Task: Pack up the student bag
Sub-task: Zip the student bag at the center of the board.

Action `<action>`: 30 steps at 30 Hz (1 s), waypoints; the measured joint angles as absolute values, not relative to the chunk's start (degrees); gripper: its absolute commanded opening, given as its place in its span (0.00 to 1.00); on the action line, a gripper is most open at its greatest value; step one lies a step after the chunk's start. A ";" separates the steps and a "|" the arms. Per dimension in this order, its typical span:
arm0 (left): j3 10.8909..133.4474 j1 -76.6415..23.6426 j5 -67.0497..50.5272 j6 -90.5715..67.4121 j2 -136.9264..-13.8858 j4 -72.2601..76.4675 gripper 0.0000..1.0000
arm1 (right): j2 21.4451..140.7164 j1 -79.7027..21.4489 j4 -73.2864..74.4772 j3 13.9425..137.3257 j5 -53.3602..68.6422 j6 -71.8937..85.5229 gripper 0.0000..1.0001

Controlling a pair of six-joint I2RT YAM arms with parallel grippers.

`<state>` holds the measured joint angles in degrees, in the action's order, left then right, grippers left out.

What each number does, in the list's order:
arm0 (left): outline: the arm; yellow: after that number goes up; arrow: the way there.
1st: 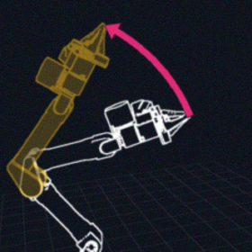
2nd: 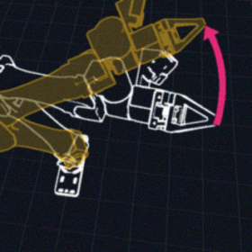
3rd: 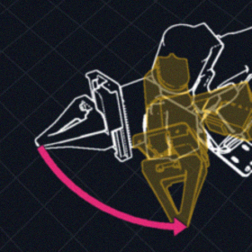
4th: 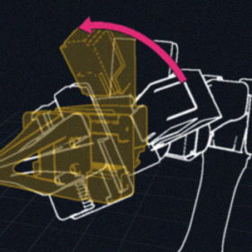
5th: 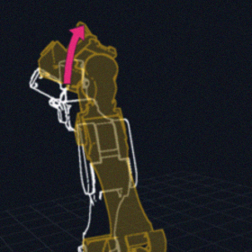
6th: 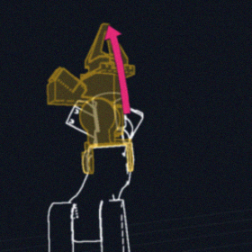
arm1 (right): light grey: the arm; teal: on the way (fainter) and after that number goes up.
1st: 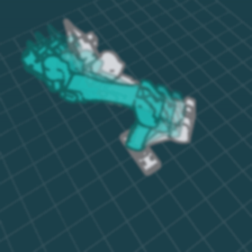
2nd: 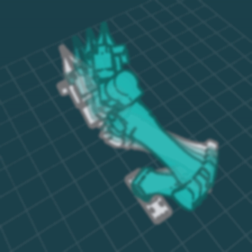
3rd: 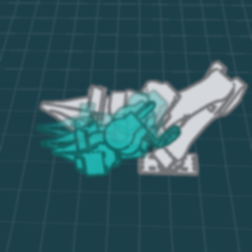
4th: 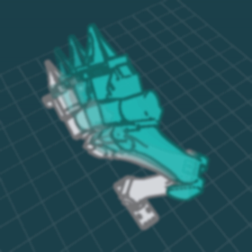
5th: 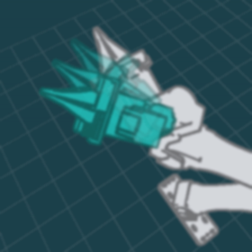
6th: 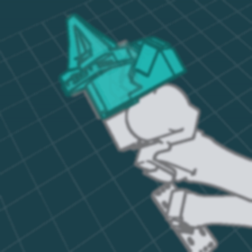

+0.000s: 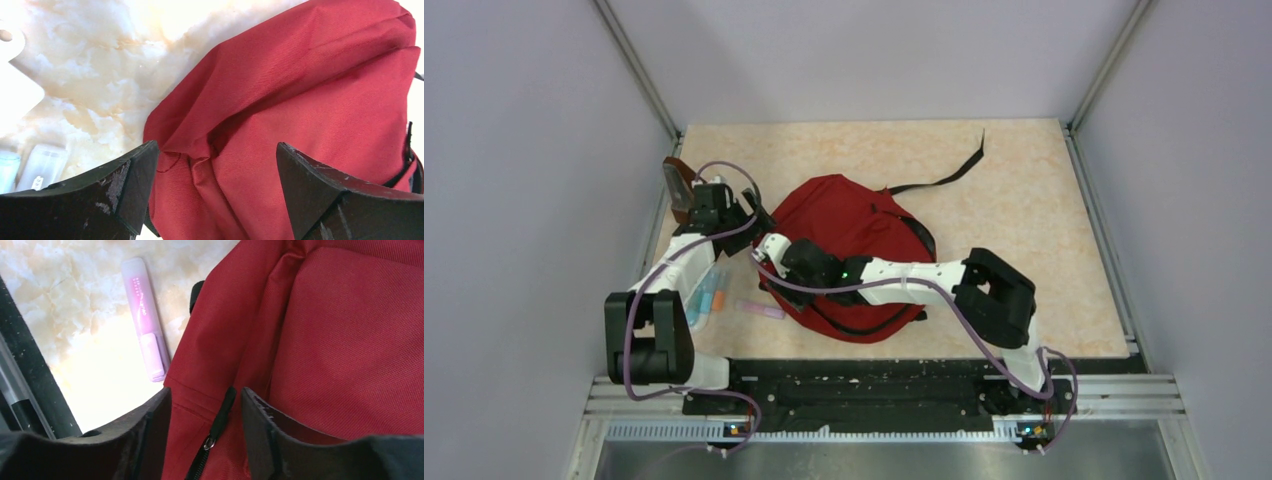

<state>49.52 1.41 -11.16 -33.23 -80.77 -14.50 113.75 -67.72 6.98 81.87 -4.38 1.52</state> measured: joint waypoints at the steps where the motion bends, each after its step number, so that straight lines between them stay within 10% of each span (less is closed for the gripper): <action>1: 49.52 1.41 -10.63 -32.99 -80.77 -14.72 0.92 | 113.93 -67.72 6.83 81.97 -4.47 1.43 0.44; 8: 50.37 1.41 -8.49 -32.40 -83.22 -16.78 0.85 | 116.29 -67.72 6.42 82.94 -5.56 0.93 0.17; 11: 50.48 1.41 -8.56 -32.40 -85.23 -17.23 0.61 | 116.81 -67.72 6.44 82.94 -5.52 0.64 0.00; 19: 52.12 1.48 -13.06 -30.79 -89.78 -18.15 0.00 | 112.53 -67.72 4.62 76.31 -4.99 0.91 0.00; 30: 55.96 1.23 -15.99 -32.08 -89.82 -18.61 0.00 | 91.22 -68.42 2.52 57.47 -4.67 6.72 0.00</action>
<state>55.96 1.23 -15.99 -32.08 -89.82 -18.61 91.22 -68.42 2.52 57.47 -4.67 6.72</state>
